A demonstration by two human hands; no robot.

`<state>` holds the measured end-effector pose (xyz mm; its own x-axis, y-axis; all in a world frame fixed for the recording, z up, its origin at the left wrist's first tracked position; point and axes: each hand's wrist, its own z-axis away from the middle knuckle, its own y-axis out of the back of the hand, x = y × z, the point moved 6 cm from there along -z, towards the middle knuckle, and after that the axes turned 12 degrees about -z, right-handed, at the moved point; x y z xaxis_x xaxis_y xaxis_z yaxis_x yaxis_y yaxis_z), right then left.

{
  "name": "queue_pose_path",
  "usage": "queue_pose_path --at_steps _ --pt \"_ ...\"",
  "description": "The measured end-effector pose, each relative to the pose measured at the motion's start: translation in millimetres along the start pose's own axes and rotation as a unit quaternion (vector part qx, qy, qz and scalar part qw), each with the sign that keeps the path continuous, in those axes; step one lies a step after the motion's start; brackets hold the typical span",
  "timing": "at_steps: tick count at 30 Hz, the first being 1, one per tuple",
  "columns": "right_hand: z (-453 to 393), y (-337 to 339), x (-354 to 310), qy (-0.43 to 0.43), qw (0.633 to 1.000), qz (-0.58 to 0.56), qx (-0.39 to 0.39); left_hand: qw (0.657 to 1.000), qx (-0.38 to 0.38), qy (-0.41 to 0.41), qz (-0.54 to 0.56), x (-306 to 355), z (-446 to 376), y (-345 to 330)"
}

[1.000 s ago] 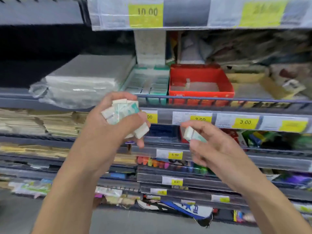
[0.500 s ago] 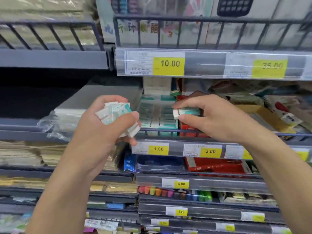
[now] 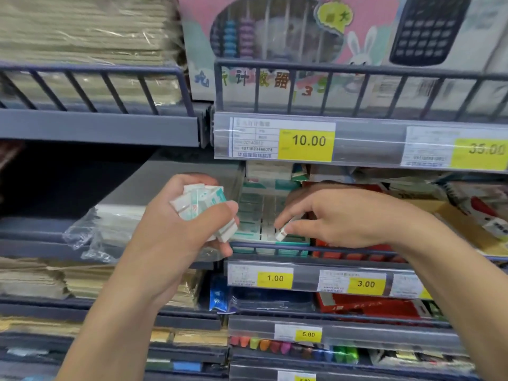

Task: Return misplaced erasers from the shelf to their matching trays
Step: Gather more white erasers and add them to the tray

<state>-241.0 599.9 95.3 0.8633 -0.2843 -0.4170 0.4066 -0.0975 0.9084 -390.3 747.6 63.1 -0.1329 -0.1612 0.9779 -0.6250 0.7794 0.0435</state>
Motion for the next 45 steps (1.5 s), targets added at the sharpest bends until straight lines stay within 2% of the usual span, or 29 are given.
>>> queue_pose_path --at_steps 7,14,19,25,31,35,36,38,40,42,45 --pt "-8.8 -8.4 -2.4 -0.006 0.999 0.008 -0.039 1.0 -0.017 0.002 -0.003 -3.2 -5.4 -0.3" --pt "-8.9 -8.3 6.0 -0.05 0.994 -0.004 -0.1 0.999 -0.034 0.0 -0.012 -4.2 -7.0 -1.0" --pt "-8.3 -3.9 6.4 -0.023 0.996 -0.056 -0.065 0.999 -0.037 -0.005 -0.014 -6.3 -8.1 0.1" --pt "-3.7 -5.8 12.5 -0.051 0.994 -0.036 -0.091 0.999 -0.037 -0.009 -0.021 -7.5 -10.9 -0.5" --pt "-6.3 -13.7 5.8 -0.015 0.994 -0.015 -0.109 0.999 -0.041 -0.011 -0.024 -4.5 -9.2 -2.4" --pt "-4.7 -11.3 3.6 -0.025 0.993 -0.021 -0.116 0.999 -0.046 -0.007 -0.01 -2.1 -5.8 -4.2" --pt "-4.2 -9.3 -0.4 -0.015 0.995 -0.035 -0.093 0.999 -0.047 -0.004 -0.003 -1.7 -5.0 -5.3" --pt "-4.8 -0.8 -15.1 0.044 0.994 -0.097 0.022 0.999 -0.041 0.002 0.016 -1.9 -3.9 -7.1" --pt "-4.7 -0.9 -29.0 0.098 0.96 -0.239 0.109 0.999 -0.035 0.007 0.033 -1.9 -2.6 -8.9" --pt "-7.4 -11.3 -39.5 0.124 0.927 -0.325 0.142 0.998 -0.038 0.002 0.051 -0.5 -0.3 -11.7" --pt "-10.6 -24.6 -49.0 0.137 0.919 -0.316 0.192 0.997 -0.028 -0.013 0.065 2.2 3.1 -13.8"
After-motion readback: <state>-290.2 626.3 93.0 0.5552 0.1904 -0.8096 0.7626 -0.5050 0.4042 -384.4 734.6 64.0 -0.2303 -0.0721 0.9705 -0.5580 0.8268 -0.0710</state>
